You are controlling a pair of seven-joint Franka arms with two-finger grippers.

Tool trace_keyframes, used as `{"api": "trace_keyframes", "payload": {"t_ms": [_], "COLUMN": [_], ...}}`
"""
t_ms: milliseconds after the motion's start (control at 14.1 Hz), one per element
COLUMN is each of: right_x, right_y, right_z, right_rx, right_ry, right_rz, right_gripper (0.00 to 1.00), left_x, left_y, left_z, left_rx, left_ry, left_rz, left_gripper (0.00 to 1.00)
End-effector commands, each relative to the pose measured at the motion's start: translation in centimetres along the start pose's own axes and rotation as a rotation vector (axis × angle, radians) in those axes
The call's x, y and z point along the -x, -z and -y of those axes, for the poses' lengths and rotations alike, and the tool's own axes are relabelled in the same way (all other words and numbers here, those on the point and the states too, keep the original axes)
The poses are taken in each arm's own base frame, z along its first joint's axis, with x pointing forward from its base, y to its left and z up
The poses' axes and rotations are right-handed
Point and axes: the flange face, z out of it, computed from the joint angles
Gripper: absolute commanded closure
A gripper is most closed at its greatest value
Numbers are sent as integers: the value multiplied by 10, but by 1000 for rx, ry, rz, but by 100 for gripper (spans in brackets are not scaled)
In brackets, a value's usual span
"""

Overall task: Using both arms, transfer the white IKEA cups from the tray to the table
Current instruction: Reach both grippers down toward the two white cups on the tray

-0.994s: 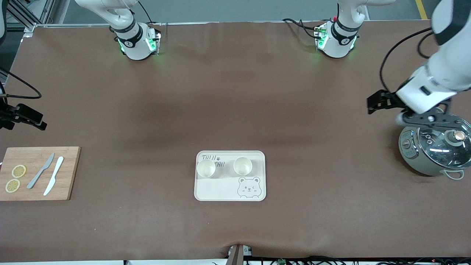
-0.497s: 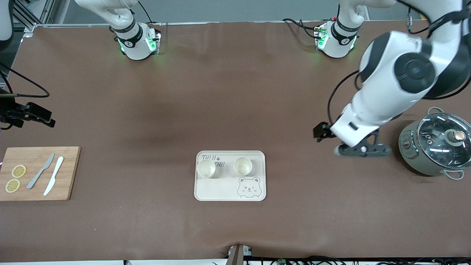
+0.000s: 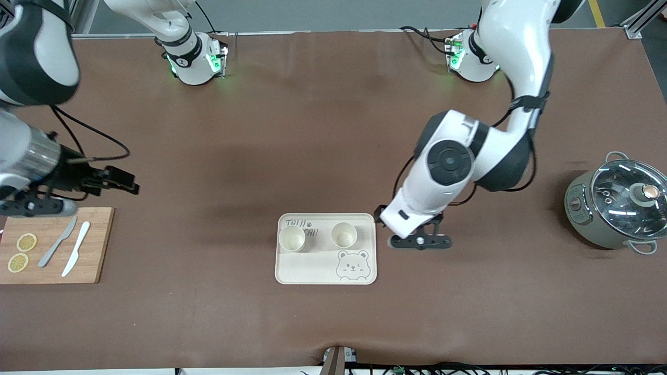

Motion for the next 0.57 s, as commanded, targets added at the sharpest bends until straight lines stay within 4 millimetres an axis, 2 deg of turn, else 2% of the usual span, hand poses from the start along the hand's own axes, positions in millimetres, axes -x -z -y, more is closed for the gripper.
{"api": "trace_keyframes", "payload": {"t_ms": [0,213,284,426,497], "right_x": [-10,-15,-16,-20,-19], "right_y": [-33,-79,-94,-124,-139], "right_z": [43,91,104,122,139], "right_rx": [-8,10,17,19,19], "right_ry": [-37,-62,-64,-81,-88], "right_rz": [-12,-19,-19,-31,-36], "right_gripper": [0,0,0,0,0], "left_x": [-4,-1,-1,8,8], "left_y": [-26,-68,-77,-95,-100], "left_z": [-23,-38,-40,-57,-60], "left_rx": [16,27,35,43,52], "left_ry": [18,30,39,42,58], "left_rz": [-36,-50,-60,-67,-81], "left_gripper": [0,0,0,0,0]}}
